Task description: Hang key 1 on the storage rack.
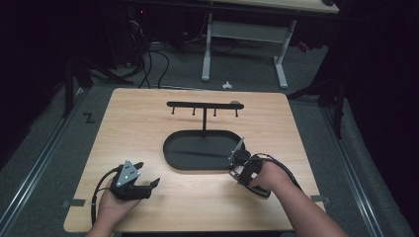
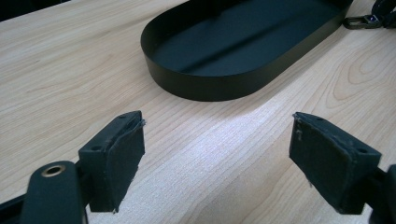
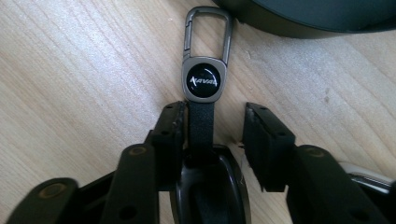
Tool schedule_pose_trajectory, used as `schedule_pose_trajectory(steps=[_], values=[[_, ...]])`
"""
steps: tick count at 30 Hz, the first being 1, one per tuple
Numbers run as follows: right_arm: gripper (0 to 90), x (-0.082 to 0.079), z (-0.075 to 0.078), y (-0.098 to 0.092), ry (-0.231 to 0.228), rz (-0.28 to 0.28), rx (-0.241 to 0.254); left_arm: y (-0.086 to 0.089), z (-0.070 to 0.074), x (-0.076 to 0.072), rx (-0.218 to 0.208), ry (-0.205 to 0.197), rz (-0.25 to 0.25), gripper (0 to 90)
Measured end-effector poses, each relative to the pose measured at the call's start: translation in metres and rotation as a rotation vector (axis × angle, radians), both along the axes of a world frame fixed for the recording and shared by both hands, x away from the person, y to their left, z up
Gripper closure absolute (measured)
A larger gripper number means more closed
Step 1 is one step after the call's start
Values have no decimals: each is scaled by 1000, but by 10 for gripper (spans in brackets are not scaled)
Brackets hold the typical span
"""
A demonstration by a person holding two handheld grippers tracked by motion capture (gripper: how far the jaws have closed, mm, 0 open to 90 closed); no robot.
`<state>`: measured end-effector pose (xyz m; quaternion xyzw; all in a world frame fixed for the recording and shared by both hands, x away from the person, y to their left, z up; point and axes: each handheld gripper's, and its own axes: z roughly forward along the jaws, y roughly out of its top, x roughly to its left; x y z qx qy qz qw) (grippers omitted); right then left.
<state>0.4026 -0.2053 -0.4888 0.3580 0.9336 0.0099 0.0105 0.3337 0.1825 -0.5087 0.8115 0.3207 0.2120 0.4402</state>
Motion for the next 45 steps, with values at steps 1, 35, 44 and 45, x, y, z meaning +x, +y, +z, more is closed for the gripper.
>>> schedule_pose_trajectory(steps=[1,35,44,45], values=[[625,0,0,1,4,4,-4,0,0,0,1,0,-1,187],[804,-15,11,3,-50,12,9,-2,0,-2,3,4,-26,218],[804,-19,38,-6,-75,-22,41,-1,-1,-3,-5,7,-25,218],[804,-19,40,-7,-81,-23,40,-1,-1,-3,-5,9,-25,218]])
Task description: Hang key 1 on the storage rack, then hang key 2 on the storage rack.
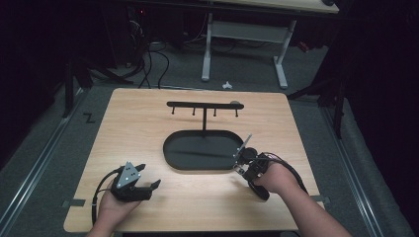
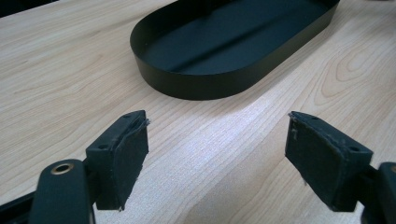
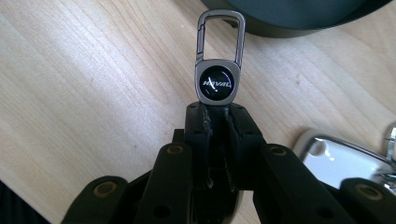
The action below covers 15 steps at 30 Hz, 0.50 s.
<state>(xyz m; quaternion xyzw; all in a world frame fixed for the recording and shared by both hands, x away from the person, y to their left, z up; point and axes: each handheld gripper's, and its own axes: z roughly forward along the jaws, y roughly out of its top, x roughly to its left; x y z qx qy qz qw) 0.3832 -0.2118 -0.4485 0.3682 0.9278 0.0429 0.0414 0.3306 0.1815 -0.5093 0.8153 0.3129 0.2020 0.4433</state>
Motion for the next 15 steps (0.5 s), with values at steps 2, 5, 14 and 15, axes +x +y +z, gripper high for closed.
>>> schedule_pose_trajectory(steps=[2,5,14,15], values=[[804,0,5,-1,-5,4,14,0,0,0,-1,1,1,219],[804,0,11,0,-22,4,12,-1,-1,0,1,1,-2,220],[804,3,15,3,-38,4,18,-3,-2,0,13,4,-10,224],[804,3,16,4,-38,1,18,-3,-1,0,12,2,-10,224]])
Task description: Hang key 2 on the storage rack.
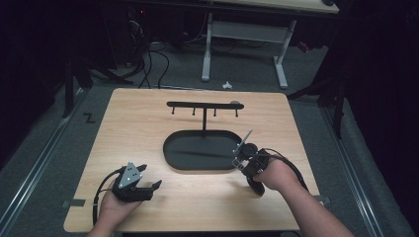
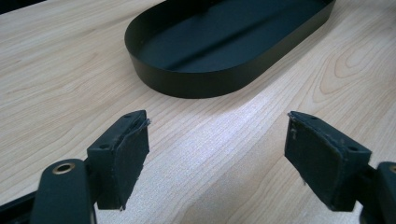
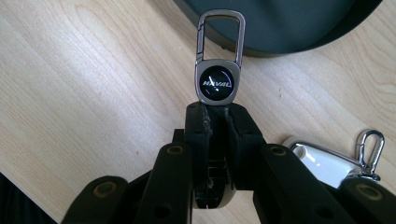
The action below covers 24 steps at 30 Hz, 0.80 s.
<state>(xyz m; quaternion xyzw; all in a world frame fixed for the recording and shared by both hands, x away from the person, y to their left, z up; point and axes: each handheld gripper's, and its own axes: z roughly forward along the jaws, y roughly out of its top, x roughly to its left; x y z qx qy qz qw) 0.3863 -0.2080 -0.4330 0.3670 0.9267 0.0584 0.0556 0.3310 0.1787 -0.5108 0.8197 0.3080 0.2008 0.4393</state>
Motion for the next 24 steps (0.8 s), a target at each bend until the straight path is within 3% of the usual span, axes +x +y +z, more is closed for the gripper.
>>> schedule_pose_trajectory(steps=[14,24], values=[[806,1,21,4,-41,-12,59,3,-3,3,-27,-2,7,225],[806,4,55,12,-115,-11,72,10,2,-1,-54,-8,24,229]])
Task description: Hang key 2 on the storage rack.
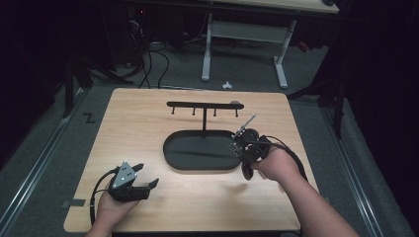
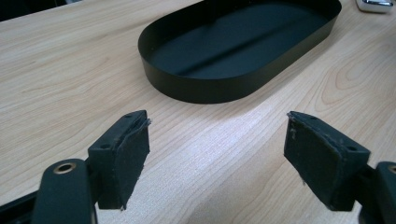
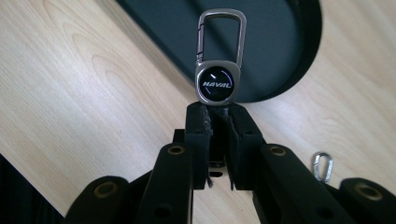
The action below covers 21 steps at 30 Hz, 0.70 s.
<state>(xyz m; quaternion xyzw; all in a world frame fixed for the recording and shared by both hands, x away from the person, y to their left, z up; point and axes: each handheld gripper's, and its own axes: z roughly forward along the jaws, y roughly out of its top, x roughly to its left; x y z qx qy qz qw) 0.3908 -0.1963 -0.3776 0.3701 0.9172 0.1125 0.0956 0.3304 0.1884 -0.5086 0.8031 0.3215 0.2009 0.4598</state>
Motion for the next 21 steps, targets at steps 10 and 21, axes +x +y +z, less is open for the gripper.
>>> schedule_pose_trajectory(steps=[10,21], values=[[806,10,17,5,-42,-2,26,-8,-1,4,-7,4,-5,231],[807,23,17,8,-67,-3,68,-5,-3,2,17,17,-15,233]])
